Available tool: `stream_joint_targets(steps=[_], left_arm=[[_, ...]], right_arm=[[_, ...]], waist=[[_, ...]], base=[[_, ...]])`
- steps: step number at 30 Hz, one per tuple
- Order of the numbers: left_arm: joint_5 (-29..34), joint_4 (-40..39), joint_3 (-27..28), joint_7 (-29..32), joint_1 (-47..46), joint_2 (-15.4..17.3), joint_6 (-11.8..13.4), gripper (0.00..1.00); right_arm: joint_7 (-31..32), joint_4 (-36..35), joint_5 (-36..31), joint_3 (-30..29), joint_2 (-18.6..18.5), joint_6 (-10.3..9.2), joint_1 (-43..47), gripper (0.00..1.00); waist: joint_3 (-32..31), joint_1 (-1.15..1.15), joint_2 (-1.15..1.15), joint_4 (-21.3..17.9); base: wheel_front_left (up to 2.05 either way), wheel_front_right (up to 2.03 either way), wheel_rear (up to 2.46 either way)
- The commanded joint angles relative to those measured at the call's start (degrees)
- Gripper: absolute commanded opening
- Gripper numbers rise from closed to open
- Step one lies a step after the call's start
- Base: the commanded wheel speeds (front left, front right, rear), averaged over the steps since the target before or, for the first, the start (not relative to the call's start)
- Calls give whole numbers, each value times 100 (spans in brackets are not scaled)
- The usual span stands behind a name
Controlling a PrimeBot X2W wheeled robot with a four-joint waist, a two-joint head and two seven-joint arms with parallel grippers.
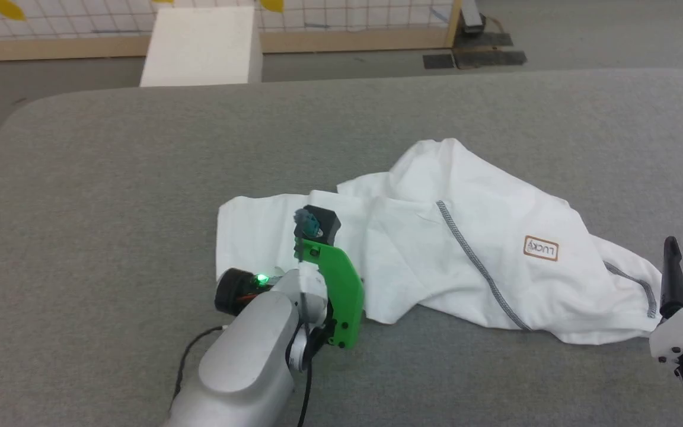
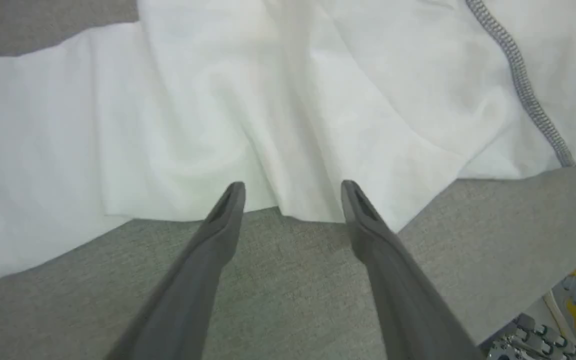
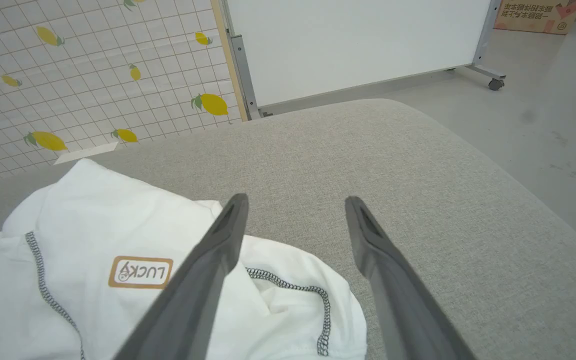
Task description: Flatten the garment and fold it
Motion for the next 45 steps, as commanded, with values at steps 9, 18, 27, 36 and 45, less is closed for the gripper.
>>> stream_joint_targets(steps=[9,18,27,36,45], left_arm=[[203,896,-318,275,-368,27,110,100],[-364,1021,-175,-140,-366,9,-150,0],[-1178,143,1379,-965,-308,755,356,0],[-1707,-490,2598,-989,903,1534,1283,0],[-2415,-1043,3409,-1277,2241,1240,1528,100]], right_arm=[[-173,117,113,-21,9,-8,-26,100],[-232,221,68,-37,9,-8,-9,100],[-200,235,-30,-25,9,-8,65,100],[-162,175,-62,47,9,-8,52,100],[-144,262,-89,165,9,-8,31,100]], waist=[[412,0,0,-373],[271,0,0,-133],[13,0,0,366],[-17,0,0,634],[-68,0,0,658]], base=[[0,0,0],[0,0,0],[0,0,0],[0,0,0],[0,0,0]])
